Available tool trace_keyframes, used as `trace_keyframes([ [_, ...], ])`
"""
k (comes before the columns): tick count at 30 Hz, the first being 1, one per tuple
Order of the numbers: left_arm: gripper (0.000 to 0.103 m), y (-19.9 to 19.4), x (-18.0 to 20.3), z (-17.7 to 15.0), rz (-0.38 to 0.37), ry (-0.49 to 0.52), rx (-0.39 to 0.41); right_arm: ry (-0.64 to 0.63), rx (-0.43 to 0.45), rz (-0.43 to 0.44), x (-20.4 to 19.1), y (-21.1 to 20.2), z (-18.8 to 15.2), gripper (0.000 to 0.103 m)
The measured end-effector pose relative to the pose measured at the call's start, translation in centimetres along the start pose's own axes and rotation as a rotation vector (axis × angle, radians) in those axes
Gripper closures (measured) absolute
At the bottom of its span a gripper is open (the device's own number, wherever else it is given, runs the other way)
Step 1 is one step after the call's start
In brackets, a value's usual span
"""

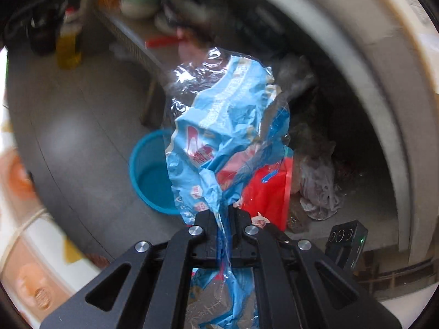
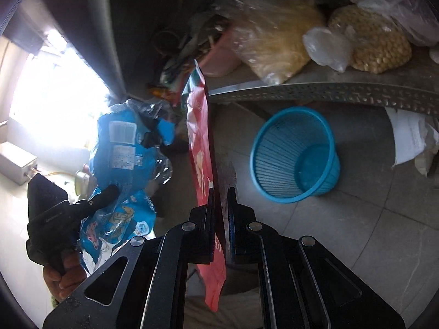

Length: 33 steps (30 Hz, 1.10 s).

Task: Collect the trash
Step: 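Carry the blue bag and red wrapper toward the blue wastebasket with both tools, then open both tools to drop the bag and wrapper into the wastebasket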

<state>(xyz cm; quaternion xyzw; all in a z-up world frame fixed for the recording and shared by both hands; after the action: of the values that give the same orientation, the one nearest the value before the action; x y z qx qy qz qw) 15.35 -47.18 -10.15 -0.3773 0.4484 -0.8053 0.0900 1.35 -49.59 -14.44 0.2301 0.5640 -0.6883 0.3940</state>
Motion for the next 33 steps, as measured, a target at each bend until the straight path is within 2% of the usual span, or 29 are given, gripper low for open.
trace_keyframes([
  [4,0.101,5.1,-1.7,1.0,-0.031,-0.096,-0.111,0.036,-0.022,-0.039,2.3,3.8,0.5,0.097],
  [9,0.101,10.3,-5.4,2.4,0.008,-0.177,-0.200,0.095,-0.078,-0.079,4.9,10.0,1.0,0.097],
  [13,0.101,14.1,-8.4,3.6,0.053,-0.231,-0.240,0.115,-0.100,-0.114,6.2,13.2,1.5,0.097],
  [17,0.101,16.9,-10.2,4.8,0.059,-0.287,-0.264,0.132,-0.092,-0.132,7.2,14.8,2.4,0.096],
  [19,0.101,18.4,-10.6,5.1,0.053,-0.302,-0.282,0.149,-0.093,-0.133,7.9,15.6,3.0,0.089],
  [20,0.100,18.9,-10.7,5.0,0.060,-0.302,-0.292,0.145,-0.092,-0.146,8.2,16.1,3.1,0.079],
  [21,0.095,19.9,-11.0,4.9,0.075,-0.305,-0.309,0.133,-0.094,-0.174,8.9,16.5,3.3,0.058],
  [22,0.084,20.7,-11.3,4.9,0.088,-0.316,-0.322,0.121,-0.094,-0.202,9.4,16.8,3.4,0.048],
  [23,0.079,21.3,-11.7,4.7,0.101,-0.333,-0.333,0.104,-0.081,-0.242,10.1,16.7,3.5,0.044],
  [24,0.071,21.8,-12.1,4.5,0.111,-0.345,-0.339,0.088,-0.067,-0.277,10.8,16.3,3.4,0.044],
  [25,0.067,22.1,-12.3,4.3,0.113,-0.357,-0.340,0.075,-0.058,-0.299,11.2,15.9,3.4,0.044],
  [28,0.063,22.4,-12.4,3.8,0.105,-0.352,-0.343,0.055,-0.021,-0.330,12.4,14.3,3.4,0.044],
  [33,0.062,21.4,-12.0,3.7,0.092,-0.346,-0.334,0.048,0.023,-0.350,13.2,11.0,3.0,0.044],
])
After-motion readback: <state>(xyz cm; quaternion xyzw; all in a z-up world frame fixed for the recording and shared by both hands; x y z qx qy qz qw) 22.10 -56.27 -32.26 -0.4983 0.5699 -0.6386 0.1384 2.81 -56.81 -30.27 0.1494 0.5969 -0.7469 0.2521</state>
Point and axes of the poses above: each gripper's, at about its wrist camera, not at the fingertips, and y roughly the way its jaws point, x to its right, z to its top, the point moved 9 cm from there along y, roughly the way its jaws point, and after that the axes turned 1 degree about -x, right-handed, at the moved point
